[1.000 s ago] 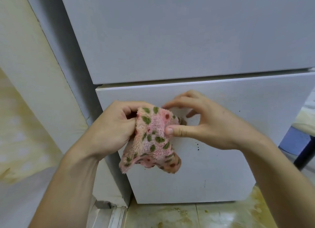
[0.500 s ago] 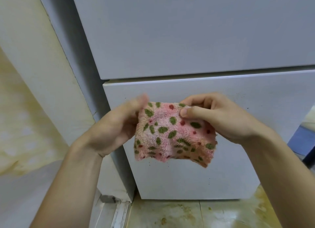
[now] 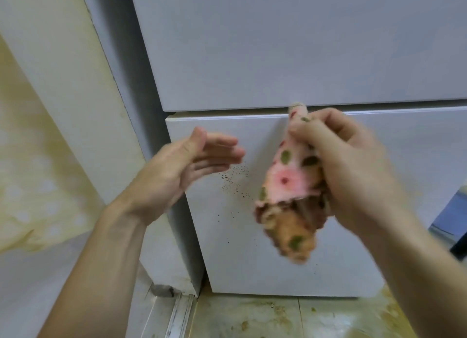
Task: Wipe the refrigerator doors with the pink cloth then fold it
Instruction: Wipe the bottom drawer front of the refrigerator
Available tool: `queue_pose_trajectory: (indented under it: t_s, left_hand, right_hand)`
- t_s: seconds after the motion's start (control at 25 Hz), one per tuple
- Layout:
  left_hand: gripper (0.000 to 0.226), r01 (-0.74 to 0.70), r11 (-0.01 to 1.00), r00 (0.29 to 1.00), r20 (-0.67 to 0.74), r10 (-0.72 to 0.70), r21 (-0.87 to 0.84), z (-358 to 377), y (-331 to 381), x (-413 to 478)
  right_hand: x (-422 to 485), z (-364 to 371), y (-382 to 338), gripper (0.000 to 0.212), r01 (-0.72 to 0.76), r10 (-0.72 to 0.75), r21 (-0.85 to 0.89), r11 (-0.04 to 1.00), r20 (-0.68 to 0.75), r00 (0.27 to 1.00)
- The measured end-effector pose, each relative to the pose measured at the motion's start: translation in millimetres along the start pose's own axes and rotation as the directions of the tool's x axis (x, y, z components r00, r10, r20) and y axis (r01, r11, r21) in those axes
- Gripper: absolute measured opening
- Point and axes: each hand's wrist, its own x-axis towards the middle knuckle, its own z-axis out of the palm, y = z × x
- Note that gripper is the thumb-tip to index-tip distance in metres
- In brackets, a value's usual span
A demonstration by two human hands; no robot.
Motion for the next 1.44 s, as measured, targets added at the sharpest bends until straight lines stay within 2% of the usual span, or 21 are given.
queue_pose_trajectory:
  t_s: [0.08, 0.12, 0.2, 0.32, 0.4, 0.48, 0.56, 0.6, 0.64, 0.68, 0.72, 0.76, 0.8, 0.84, 1.0, 1.08, 1.16, 1.32, 1.44]
  left_hand:
    - [0.099, 0.076, 0.992, 0.971, 0.233, -0.051, -0.099, 5.1, 0.5, -6.3]
    - [0.103, 0.123, 0.989, 0.959, 0.265, -0.096, -0.087, 4.7, -1.3, -9.5]
    - [0.078, 0.101, 0.995, 0.963, 0.247, -0.104, 0.021, 1.8, -3.2, -12.3]
    - [0.05, 0.074, 0.984, 0.969, 0.221, -0.11, 0.163, -9.3, -9.1, -17.7]
    - [0.041, 0.156, 0.983, 0.965, 0.197, -0.172, 0.093, -12.2, -11.6, -19.9]
    - [0.035, 0.184, 0.982, 0.947, 0.259, -0.19, 0.046, -12.4, -14.0, -21.6]
    - [0.022, 0.079, 0.995, 0.961, 0.26, -0.093, 0.062, -7.0, -11.4, -19.8]
    - [0.019, -0.063, 0.99, 0.986, 0.163, 0.042, 0.129, -3.4, -11.5, -17.1]
    - [0.019, -0.207, 0.94, 0.977, 0.0, 0.215, 0.271, -0.2, -12.7, -12.9]
    - [0.022, -0.283, 0.841, 0.9, -0.175, 0.399, 0.462, 1.9, -16.1, -7.7]
    - [0.024, -0.271, 0.732, 0.777, -0.307, 0.55, 0.625, 1.2, -23.2, -3.0]
    - [0.025, -0.211, 0.674, 0.673, -0.395, 0.626, 0.708, -0.9, -30.7, 0.7]
    - [0.028, -0.156, 0.658, 0.61, -0.452, 0.651, 0.737, -4.2, -38.8, 3.7]
    - [0.033, -0.113, 0.657, 0.577, -0.489, 0.654, 0.746, -9.1, -48.7, 6.0]
    - [0.056, -0.09, 0.681, 0.534, -0.542, 0.649, 0.727, -26.8, -76.1, 10.0]
    - [0.054, -0.077, 0.661, 0.494, -0.547, 0.676, 0.747, -37.0, -81.9, 10.3]
    - [0.054, -0.023, 0.612, 0.456, -0.537, 0.71, 0.791, -50.1, -87.5, 11.6]
    - [0.064, 0.057, 0.531, 0.49, -0.487, 0.723, 0.845, -65.6, -100.2, 17.9]
    - [0.065, 0.053, 0.514, 0.497, -0.469, 0.73, 0.856, -69.5, -107.9, 21.8]
  right_hand:
    - [-14.9, 30.3, 14.2, 0.019, 0.022, -0.024, 0.084, 0.996, 0.023, 0.999]
    - [-19.2, 43.8, 26.3, 0.019, 0.048, -0.05, 0.076, 0.996, 0.033, 0.998]
    - [-21.8, 58.5, 51.6, 0.019, 0.225, -0.224, -0.13, 0.966, 0.02, 0.974]
    - [-27.9, 68.3, 87.2, 0.022, 0.451, -0.492, -0.404, 0.796, 0.005, 0.871]
    - [-42.3, 76.0, 115.5, 0.034, 0.556, -0.612, -0.469, 0.686, 0.041, 0.79]
    - [-53.5, 82.2, 143.4, 0.043, 0.616, -0.684, -0.509, 0.601, 0.071, 0.726]
    - [-48.5, 86.9, 156.9, 0.043, 0.608, -0.716, -0.557, 0.565, 0.036, 0.697]
    - [-39.1, 90.4, 158.5, 0.041, 0.596, -0.733, -0.592, 0.543, 0.013, 0.68]
    - [-26.0, 93.4, 157.8, 0.036, 0.583, -0.758, -0.647, 0.49, 0.013, 0.652]
    - [-10.9, 94.6, 156.4, 0.031, 0.567, -0.792, -0.719, 0.402, 0.038, 0.61]
    - [4.7, 94.6, 156.3, 0.026, 0.549, -0.822, -0.78, 0.301, 0.079, 0.564]
    - [18.4, 93.3, 155.6, 0.023, 0.53, -0.843, -0.819, 0.221, 0.113, 0.526]
    - [29.1, 92.1, 154.5, 0.022, 0.506, -0.856, -0.845, 0.173, 0.125, 0.502]
    - [35.9, 92.2, 154.2, 0.025, 0.481, -0.862, -0.862, 0.159, 0.116, 0.493]
    - [39.2, 109.5, 151.5, 0.044, 0.409, -0.859, -0.888, 0.211, 0.031, 0.511]
    - [41.4, 117.1, 149.3, 0.048, 0.405, -0.865, -0.897, 0.174, 0.057, 0.499]
    - [45.3, 122.6, 150.8, 0.053, 0.405, -0.848, -0.905, 0.133, 0.108, 0.52]
    - [50.1, 132.9, 157.3, 0.059, 0.303, -0.797, -0.949, 0.091, 0.113, 0.594]
    - [56.2, 140.1, 155.0, 0.064, 0.242, -0.807, -0.97, 0.02, 0.127, 0.576]
